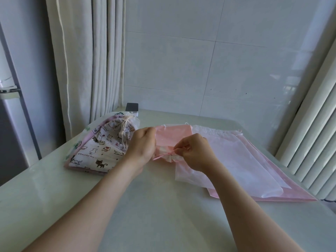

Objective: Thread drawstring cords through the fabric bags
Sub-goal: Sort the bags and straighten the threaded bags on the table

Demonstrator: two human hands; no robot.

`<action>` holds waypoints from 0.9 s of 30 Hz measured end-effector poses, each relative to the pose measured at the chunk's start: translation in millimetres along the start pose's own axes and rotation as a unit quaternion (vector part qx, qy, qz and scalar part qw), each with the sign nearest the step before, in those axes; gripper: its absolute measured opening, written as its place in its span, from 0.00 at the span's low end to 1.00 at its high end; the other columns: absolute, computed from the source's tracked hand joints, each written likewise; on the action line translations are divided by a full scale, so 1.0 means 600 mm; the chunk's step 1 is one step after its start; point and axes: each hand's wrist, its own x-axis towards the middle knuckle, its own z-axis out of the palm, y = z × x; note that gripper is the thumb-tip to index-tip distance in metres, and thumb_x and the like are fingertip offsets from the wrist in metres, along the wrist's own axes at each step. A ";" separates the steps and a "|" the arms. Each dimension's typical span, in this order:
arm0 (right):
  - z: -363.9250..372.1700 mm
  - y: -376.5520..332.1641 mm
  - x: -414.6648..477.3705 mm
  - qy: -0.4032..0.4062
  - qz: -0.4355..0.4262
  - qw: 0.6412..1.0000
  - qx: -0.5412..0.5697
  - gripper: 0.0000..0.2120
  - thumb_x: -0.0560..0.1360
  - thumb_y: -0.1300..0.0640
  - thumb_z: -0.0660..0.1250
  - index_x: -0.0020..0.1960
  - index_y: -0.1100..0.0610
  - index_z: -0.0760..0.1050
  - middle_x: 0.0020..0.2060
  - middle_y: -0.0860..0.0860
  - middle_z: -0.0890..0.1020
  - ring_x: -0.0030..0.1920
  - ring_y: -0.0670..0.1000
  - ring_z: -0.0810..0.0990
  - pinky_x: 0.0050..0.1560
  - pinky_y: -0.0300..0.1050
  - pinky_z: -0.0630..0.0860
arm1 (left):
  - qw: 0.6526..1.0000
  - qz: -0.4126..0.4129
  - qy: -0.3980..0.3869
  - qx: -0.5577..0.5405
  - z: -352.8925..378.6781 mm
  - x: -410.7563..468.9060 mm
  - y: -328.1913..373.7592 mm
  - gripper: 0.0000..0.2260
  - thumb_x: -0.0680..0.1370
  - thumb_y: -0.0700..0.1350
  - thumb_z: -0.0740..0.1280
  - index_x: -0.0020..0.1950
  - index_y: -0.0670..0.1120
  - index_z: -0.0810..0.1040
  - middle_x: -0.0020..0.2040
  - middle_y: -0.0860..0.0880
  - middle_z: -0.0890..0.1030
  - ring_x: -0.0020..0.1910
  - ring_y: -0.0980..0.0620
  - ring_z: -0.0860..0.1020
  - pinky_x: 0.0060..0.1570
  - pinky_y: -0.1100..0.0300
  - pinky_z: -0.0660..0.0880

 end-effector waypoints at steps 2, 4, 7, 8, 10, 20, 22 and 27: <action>0.005 -0.003 -0.001 0.009 0.008 0.998 -0.054 0.10 0.76 0.57 0.69 0.46 0.45 0.86 0.41 0.40 0.85 0.52 0.50 0.80 0.59 0.53 0.74 | 1.000 -0.013 -0.006 0.020 0.005 -0.005 0.002 0.23 0.81 0.40 0.56 0.25 0.42 0.66 0.22 0.54 0.60 0.19 0.54 0.59 0.25 0.63 0.59; 0.008 -0.008 -0.003 0.028 0.017 0.995 -0.092 0.11 0.77 0.58 0.67 0.48 0.45 0.86 0.43 0.41 0.86 0.53 0.50 0.79 0.58 0.51 0.68 | 0.999 -0.027 0.000 0.020 0.006 -0.006 0.001 0.26 0.82 0.41 0.57 0.21 0.47 0.64 0.22 0.54 0.60 0.18 0.53 0.59 0.26 0.63 0.57; 0.007 -0.013 -0.005 0.065 0.029 0.991 -0.111 0.11 0.77 0.59 0.68 0.48 0.45 0.86 0.44 0.41 0.86 0.52 0.50 0.79 0.55 0.50 0.62 | 0.999 -0.040 -0.001 0.006 0.006 -0.006 0.004 0.24 0.82 0.42 0.58 0.24 0.43 0.69 0.23 0.55 0.58 0.20 0.53 0.57 0.26 0.64 0.56; 0.007 -0.015 -0.005 0.076 0.031 0.990 -0.119 0.10 0.77 0.59 0.68 0.49 0.46 0.86 0.44 0.42 0.86 0.52 0.50 0.79 0.54 0.49 0.61 | 0.999 -0.040 -0.005 0.005 0.007 -0.007 0.005 0.25 0.82 0.42 0.59 0.23 0.44 0.69 0.23 0.54 0.58 0.20 0.53 0.57 0.26 0.64 0.56; 0.007 -0.020 -0.007 0.087 0.026 0.986 -0.140 0.09 0.76 0.58 0.69 0.49 0.46 0.85 0.45 0.43 0.86 0.52 0.52 0.80 0.53 0.49 0.62 | 0.999 -0.038 -0.009 0.008 0.007 -0.006 0.002 0.22 0.82 0.45 0.61 0.27 0.50 0.65 0.23 0.55 0.59 0.19 0.53 0.58 0.26 0.62 0.56; -0.010 -0.013 -0.006 0.117 -0.016 0.991 -0.059 0.10 0.80 0.65 0.58 0.53 0.51 0.63 0.45 0.52 0.81 0.39 0.63 0.80 0.36 0.61 0.80 | 0.981 0.109 0.044 0.152 -0.002 0.008 -0.035 0.15 0.73 0.42 0.72 0.52 0.54 0.69 0.43 0.51 0.77 0.38 0.46 0.79 0.40 0.51 0.80; -0.014 -0.016 -0.004 0.147 -0.031 0.989 0.003 0.07 0.83 0.62 0.56 0.53 0.51 0.63 0.43 0.50 0.79 0.40 0.61 0.78 0.37 0.58 0.76 | 0.960 0.172 0.062 0.213 -0.002 0.006 -0.043 0.21 0.73 0.37 0.72 0.59 0.54 0.71 0.56 0.51 0.73 0.46 0.48 0.78 0.46 0.67 0.76; -0.038 -0.037 -0.013 0.311 -0.084 0.946 0.041 0.03 0.84 0.57 0.58 0.55 0.53 0.70 0.38 0.46 0.82 0.36 0.56 0.74 0.33 0.52 0.67 | 0.939 0.181 0.011 0.293 0.001 0.005 -0.048 0.36 0.72 0.36 0.72 0.78 0.53 0.66 0.72 0.50 0.60 0.72 0.48 0.64 0.64 0.65 0.63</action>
